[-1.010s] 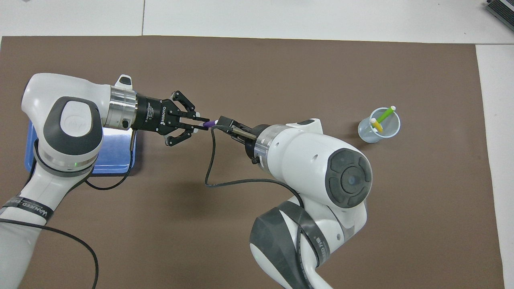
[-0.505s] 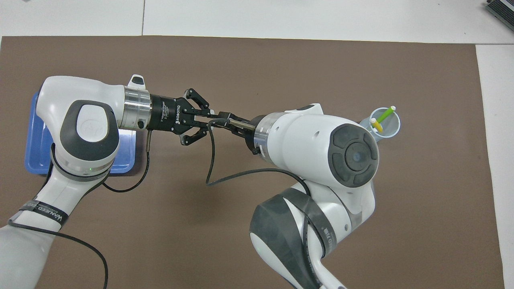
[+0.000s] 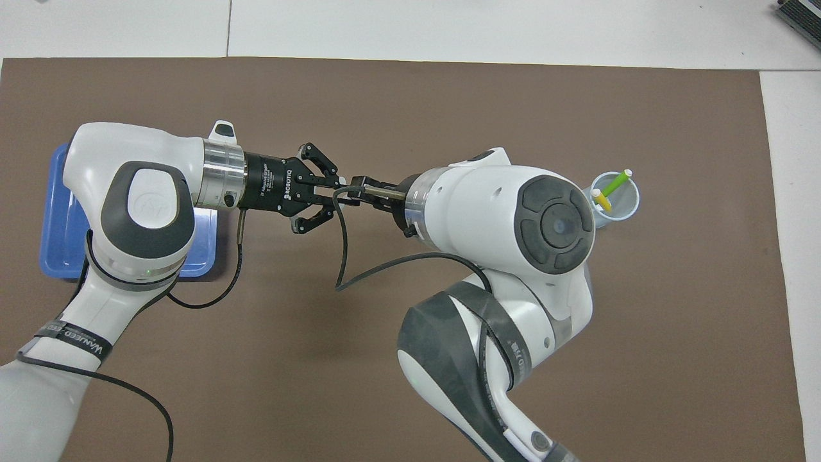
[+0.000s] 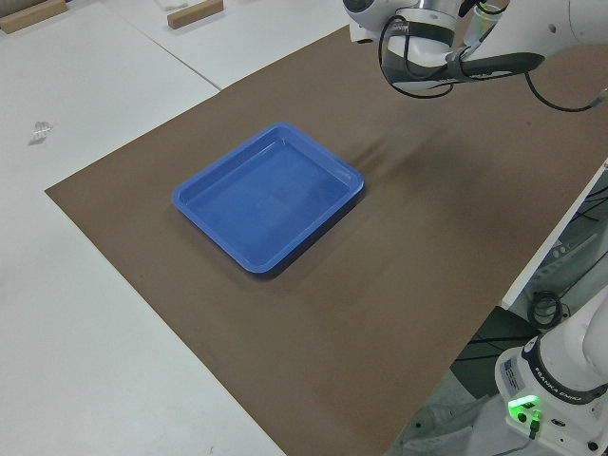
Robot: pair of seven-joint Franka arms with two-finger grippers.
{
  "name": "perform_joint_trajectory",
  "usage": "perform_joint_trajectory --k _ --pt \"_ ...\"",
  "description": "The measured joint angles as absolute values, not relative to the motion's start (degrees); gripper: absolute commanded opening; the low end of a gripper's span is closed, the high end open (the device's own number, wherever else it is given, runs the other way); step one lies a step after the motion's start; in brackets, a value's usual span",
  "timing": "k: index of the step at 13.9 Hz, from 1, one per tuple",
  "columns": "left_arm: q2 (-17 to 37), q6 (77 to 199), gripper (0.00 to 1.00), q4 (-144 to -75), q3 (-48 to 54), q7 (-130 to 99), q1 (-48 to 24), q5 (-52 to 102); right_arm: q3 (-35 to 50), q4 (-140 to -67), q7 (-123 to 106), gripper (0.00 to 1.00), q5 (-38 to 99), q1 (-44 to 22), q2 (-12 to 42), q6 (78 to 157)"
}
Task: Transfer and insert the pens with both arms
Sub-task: 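Grasp the purple pen tip with the right gripper, open the left gripper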
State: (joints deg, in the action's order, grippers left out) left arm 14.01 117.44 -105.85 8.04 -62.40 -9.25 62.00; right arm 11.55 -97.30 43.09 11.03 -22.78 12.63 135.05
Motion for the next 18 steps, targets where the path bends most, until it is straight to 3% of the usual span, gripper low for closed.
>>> perform_joint_trajectory --k 14,18 --pt "14.0 120.3 0.0 -107.0 8.1 -62.4 -9.6 62.0 11.7 -96.4 42.1 0.32 11.0 -22.9 14.5 136.5" --pt "14.0 120.5 0.0 -107.0 8.1 -62.4 -9.6 62.0 11.7 -94.4 42.1 0.12 11.0 -22.9 15.3 136.5"
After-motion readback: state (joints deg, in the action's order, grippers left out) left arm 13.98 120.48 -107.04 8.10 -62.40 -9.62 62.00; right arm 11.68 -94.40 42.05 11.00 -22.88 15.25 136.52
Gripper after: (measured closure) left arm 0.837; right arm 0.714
